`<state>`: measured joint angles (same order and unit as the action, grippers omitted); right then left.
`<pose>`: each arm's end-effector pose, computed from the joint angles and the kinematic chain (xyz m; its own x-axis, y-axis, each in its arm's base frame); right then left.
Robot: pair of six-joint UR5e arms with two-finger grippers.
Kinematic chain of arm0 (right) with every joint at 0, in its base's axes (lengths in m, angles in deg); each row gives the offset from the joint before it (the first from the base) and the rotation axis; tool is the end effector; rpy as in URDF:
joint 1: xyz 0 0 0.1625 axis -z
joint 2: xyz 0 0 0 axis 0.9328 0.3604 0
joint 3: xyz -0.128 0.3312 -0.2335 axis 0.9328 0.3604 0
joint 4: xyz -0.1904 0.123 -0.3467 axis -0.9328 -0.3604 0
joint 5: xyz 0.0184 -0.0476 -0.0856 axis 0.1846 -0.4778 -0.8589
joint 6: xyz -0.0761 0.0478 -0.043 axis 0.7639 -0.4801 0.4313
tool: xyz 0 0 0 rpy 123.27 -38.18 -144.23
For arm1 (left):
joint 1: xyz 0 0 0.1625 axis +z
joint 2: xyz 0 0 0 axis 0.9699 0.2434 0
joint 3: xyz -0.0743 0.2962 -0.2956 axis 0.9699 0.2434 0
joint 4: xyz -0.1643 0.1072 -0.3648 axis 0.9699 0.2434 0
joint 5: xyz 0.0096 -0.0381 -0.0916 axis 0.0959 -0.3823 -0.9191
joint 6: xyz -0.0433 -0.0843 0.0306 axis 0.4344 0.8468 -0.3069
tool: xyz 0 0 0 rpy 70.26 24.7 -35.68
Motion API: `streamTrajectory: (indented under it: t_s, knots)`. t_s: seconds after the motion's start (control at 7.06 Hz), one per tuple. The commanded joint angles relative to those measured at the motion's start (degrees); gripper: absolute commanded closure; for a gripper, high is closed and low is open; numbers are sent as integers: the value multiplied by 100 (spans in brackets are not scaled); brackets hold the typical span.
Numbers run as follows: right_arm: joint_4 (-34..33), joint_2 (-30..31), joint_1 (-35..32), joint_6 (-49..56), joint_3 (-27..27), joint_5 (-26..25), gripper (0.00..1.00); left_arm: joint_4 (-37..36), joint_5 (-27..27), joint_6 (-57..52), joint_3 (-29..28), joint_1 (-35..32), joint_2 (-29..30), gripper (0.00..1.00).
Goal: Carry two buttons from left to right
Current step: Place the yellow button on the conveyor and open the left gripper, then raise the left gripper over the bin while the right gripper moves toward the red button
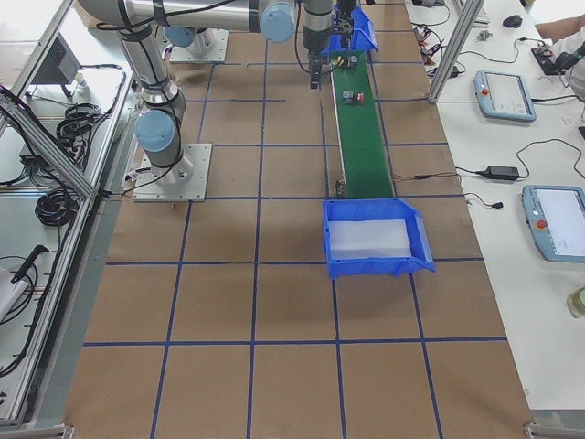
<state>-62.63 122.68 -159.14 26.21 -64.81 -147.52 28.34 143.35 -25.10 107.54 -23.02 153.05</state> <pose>0.1353 -0.4945 0.4582 -0.9998 -0.0186 0.0029 -0.0186 0.9998 0.0055 -0.2253 -0.6007 0.3902 -0.9920 -0.1251 -0.0163 -0.1233 0.9889 -0.0824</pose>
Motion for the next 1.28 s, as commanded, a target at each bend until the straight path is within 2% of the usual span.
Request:
streamTrajectory:
  t_s: [0.0,0.14,0.28,0.43,1.13]
  knots:
    - [7,3,0,0,9,-1,0,1248,-19,-149,105,14,-1199,0]
    - [-10,-5,0,0,9,-1,0,1768,-36,-342,97,66,-1570,0]
    - [-10,3,0,0,9,8,0,1930,7,-457,166,119,-1695,0]
    - [-10,-5,0,0,9,8,0,1949,34,-737,202,119,-1749,0]
    - [-19,-5,0,0,9,8,0,2072,8,-757,211,278,-1802,0]
